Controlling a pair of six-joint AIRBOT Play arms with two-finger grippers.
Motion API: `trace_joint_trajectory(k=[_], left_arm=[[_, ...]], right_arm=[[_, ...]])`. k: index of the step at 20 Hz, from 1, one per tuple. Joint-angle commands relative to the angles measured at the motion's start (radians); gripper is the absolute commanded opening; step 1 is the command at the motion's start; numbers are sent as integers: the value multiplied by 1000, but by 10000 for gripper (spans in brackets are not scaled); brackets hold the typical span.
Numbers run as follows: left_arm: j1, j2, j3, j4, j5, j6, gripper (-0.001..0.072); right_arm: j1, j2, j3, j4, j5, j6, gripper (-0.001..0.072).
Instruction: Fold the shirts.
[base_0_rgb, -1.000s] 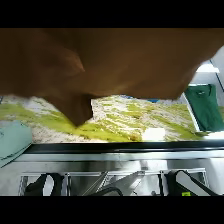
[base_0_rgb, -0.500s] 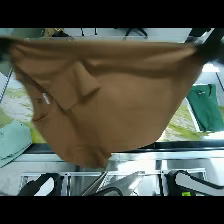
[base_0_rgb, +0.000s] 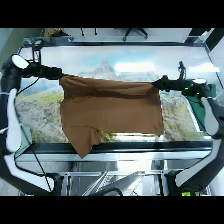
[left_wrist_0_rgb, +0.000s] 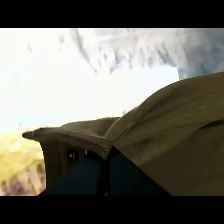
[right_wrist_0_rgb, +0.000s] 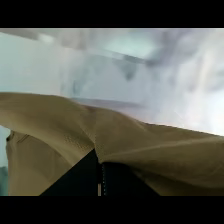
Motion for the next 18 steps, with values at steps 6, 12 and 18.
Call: trace_joint_trajectory(k=[6,12,18], left_arm=[[-1,-185,189,16,-153,-97,14],[11,-119,44,17,-209,-121,13],[6,-124,-102,16,-132,-129,14]], right_arm=[[-6,-179,253,-19,27,39,18],[-24,-134,262,-394,127,133,18],[-14,-135,262,-481,150,136,18]])
